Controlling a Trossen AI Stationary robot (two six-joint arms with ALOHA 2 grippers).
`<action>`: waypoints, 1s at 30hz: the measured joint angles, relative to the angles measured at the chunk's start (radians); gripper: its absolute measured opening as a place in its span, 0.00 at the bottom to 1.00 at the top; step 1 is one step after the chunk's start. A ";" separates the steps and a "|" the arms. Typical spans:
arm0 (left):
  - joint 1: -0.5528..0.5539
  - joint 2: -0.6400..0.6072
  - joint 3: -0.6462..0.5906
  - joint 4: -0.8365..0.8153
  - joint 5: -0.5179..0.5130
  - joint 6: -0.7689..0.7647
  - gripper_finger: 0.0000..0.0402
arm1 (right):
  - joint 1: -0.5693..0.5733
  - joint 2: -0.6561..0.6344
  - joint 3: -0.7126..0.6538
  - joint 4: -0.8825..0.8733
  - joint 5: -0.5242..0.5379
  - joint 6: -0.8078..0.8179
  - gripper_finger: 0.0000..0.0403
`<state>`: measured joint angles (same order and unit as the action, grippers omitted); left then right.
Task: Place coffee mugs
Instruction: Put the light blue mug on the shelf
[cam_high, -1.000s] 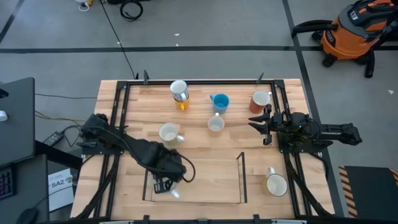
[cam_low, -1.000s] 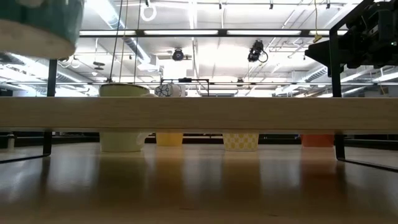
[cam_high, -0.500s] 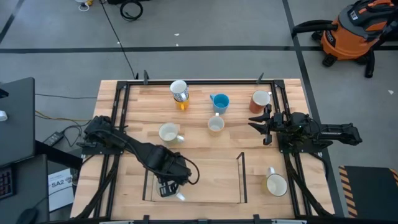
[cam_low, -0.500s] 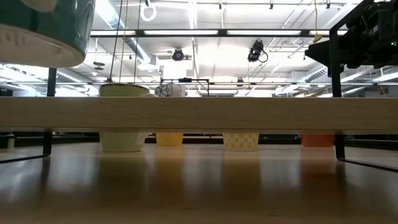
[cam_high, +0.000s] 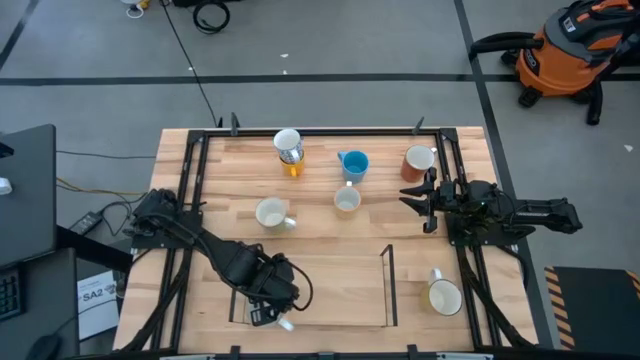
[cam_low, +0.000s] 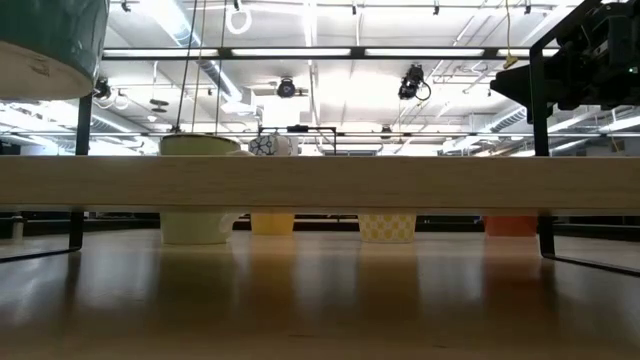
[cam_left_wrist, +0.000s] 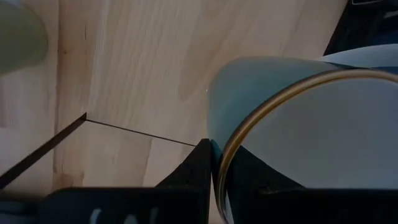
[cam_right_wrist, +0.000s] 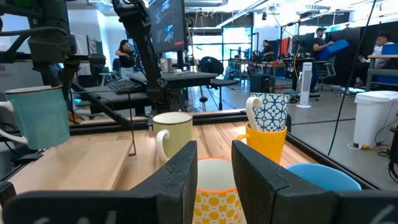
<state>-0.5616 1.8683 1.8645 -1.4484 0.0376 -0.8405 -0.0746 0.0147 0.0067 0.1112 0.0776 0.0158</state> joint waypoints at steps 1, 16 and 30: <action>-0.004 0.000 0.000 0.000 0.001 -0.020 0.09 | 0.000 0.000 0.000 0.000 0.000 0.000 0.26; -0.017 0.024 0.001 0.016 -0.028 -0.030 0.09 | 0.000 0.000 0.000 0.010 0.000 0.000 0.26; -0.023 0.032 0.001 -0.022 -0.046 -0.021 0.09 | 0.000 0.000 0.000 0.020 0.000 0.000 0.26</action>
<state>-0.5842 1.9002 1.8652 -1.4708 -0.0082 -0.8612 -0.0750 0.0147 0.0067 0.1310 0.0772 0.0158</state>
